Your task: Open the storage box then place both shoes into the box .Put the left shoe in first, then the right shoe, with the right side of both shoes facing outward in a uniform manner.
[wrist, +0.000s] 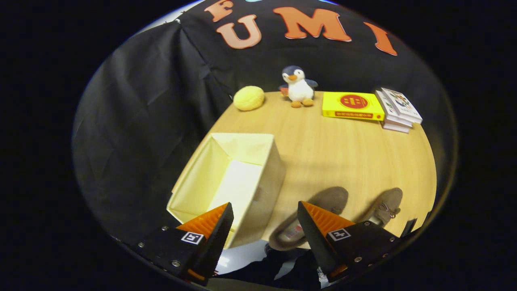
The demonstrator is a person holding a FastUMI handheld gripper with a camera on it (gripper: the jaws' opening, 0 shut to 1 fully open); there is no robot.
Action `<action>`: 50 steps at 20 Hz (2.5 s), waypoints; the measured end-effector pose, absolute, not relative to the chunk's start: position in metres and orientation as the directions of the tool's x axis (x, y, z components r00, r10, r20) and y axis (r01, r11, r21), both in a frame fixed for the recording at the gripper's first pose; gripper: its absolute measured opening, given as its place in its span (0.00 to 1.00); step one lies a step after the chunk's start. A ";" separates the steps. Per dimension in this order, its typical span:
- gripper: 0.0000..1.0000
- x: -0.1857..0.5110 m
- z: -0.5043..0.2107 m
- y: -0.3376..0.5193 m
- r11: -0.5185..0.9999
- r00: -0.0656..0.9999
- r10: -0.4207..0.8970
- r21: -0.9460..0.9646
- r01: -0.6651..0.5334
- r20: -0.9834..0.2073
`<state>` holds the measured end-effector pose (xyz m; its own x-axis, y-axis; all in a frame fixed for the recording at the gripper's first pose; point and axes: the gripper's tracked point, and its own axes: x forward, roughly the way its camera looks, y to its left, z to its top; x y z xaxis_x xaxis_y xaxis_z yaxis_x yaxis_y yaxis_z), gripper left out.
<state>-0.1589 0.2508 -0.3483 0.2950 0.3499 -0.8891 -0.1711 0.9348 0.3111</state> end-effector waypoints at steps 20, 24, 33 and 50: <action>0.35 -0.184 -0.501 0.162 0.998 0.266 0.034 0.021 -0.053 -0.963; 0.23 -0.180 -0.506 0.165 0.997 0.255 0.059 0.046 -0.059 -0.965; 0.02 -0.159 -0.457 0.183 0.987 0.275 0.159 0.163 -0.008 -0.948; 0.03 -0.100 -0.339 0.349 0.944 0.270 0.330 0.316 -0.097 -0.905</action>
